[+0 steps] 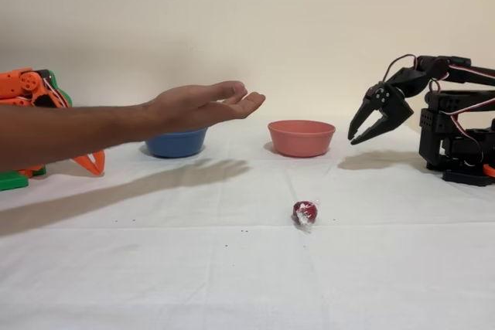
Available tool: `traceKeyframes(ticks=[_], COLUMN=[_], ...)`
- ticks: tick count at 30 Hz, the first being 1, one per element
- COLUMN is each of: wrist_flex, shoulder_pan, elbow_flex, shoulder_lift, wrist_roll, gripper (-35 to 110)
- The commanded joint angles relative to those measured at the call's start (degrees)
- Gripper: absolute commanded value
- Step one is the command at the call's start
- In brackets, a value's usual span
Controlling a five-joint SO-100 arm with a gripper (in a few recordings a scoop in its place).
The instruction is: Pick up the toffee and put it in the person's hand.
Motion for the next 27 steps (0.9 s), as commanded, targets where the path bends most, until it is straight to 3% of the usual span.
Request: traceKeyframes(ticks=[1,14,27], wrist_flex=[-1.7,0.0,9.9], shoulder_pan=[0.5,-0.7,-8.5], elbow_flex=[-6.9,-24.8,-47.6], shoulder_lift=[-4.1,-23.0,-45.4], wrist_roll=[0.3,-0.2,-5.1], gripper=[0,0,2])
